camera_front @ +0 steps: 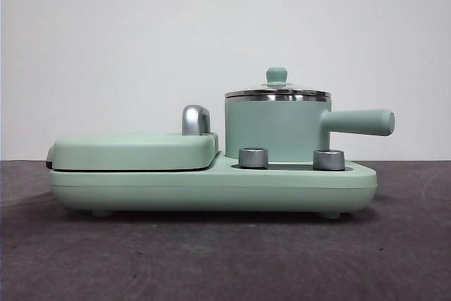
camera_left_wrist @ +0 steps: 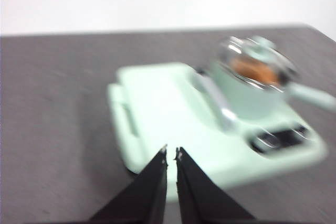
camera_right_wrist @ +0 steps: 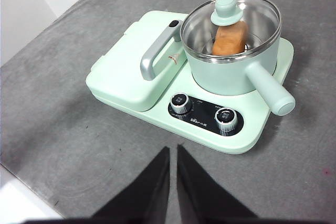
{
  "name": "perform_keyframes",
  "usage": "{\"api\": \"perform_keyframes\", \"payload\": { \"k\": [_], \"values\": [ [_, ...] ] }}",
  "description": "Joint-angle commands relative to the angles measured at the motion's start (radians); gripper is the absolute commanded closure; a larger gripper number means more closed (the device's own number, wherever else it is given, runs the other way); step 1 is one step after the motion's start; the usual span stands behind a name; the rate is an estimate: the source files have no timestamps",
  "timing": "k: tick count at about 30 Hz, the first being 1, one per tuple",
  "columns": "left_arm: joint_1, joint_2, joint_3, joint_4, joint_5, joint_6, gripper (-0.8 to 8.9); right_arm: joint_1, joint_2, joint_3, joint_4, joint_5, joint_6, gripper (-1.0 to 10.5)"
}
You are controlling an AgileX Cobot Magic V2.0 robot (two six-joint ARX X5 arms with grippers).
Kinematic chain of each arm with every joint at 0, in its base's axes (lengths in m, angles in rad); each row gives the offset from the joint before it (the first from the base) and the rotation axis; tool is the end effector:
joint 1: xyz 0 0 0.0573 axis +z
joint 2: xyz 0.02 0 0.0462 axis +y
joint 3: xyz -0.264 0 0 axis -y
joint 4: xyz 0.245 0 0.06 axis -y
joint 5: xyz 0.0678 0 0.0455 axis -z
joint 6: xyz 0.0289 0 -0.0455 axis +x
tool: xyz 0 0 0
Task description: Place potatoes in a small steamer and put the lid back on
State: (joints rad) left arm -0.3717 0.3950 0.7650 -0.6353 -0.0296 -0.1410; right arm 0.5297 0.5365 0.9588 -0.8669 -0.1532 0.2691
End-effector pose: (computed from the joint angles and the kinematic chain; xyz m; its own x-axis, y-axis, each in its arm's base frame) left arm 0.0715 -0.0269 0.3243 0.9095 -0.3228 -0.2621 0.2988 0.9457 -0.1279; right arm 0.0659 0.0437 0.3521 0.6928 0.5825 -0.4251 -0.4973 0.8128 0.3033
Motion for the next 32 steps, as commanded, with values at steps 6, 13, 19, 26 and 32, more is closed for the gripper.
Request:
{"api": "perform_keyframes", "payload": {
  "k": [6,13,19,26,32],
  "values": [
    [0.237,-0.239,-0.451,0.321,-0.005,0.024,7.87,0.007,0.003,0.01,0.012,0.003,0.004,9.3],
    [0.327,-0.335,-0.624,0.322,-0.005,0.024,7.87,0.007,0.003,0.01,0.012,0.003,0.004,9.3],
    [0.358,-0.374,-0.698,0.334,-0.005,0.046,7.87,0.007,0.003,0.01,0.012,0.003,0.004,9.3],
    [0.367,-0.392,-0.722,0.383,0.002,0.111,7.87,0.007,0.003,0.01,0.012,0.003,0.004,9.3],
    [0.369,-0.392,-0.752,0.443,0.037,0.111,7.87,0.007,0.003,0.01,0.013,0.003,0.004,9.3]
  ]
}}
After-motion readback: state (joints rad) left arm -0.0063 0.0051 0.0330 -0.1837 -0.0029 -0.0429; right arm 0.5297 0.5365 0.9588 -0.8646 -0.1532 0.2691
